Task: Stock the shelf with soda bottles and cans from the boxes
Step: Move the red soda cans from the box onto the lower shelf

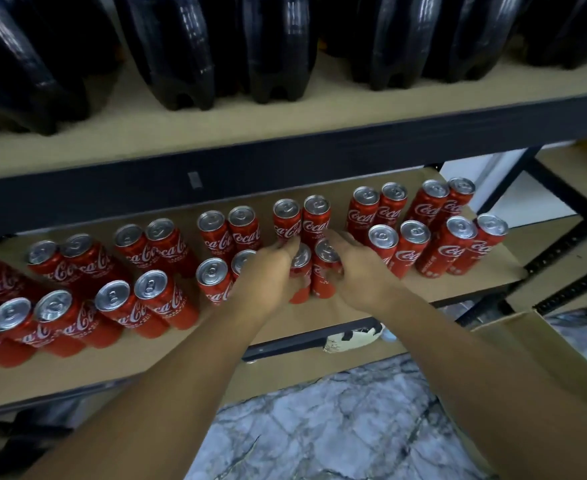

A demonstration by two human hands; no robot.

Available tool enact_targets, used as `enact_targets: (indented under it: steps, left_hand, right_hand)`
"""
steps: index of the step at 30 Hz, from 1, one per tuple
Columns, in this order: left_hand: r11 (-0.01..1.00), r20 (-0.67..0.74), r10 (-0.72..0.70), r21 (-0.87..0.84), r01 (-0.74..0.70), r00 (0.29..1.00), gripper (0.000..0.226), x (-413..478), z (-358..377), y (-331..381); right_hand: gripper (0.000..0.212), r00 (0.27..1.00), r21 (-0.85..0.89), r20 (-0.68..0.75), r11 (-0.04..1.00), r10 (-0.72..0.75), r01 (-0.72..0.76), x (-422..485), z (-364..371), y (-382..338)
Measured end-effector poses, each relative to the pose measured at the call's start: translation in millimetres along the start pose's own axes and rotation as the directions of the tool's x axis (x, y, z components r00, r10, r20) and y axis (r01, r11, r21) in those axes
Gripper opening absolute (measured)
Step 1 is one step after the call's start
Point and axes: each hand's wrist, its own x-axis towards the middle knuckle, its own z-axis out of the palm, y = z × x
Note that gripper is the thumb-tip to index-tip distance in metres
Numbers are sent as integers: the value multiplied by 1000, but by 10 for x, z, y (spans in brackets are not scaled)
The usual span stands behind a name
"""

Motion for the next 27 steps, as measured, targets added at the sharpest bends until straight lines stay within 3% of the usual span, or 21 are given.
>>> enact_targets:
  steps: [2,6,9,11,16,22,27]
  left_hand:
    - [1000,2,-21,-8,21,1000,76,-166,-63,69]
    - [999,-55,-10,-32,8,998,64,-605,-209,246]
    - [995,23,-22,-101,24,999,48,-885,-365,364]
    - [990,81,-5,-143,16,997,52,-1122,-465,462]
    - [1000,155,8,-26,-4,988,54,-1627,-698,766]
    - [990,156,123,53,-133,980,41,-1955,-918,1082]
    - [976,144,187,81,-200,972,50,-2055,-938,1291]
  right_hand:
    - [63,999,-2,-33,1000,15,-15,-182,-59,-99]
    - [47,997,-92,-17,993,79,-81,-666,-228,-345]
    - [47,997,-99,-4,992,81,-81,-1004,-389,-525]
    - [47,994,-108,22,989,106,-103,-1319,-530,-658]
    - [46,985,-186,15,969,170,-165,-2089,-858,-1077]
    - [44,961,-130,14,953,276,-272,-2718,-1057,-1383]
    - [54,953,-75,-62,951,295,-300,-2919,-1005,-1296]
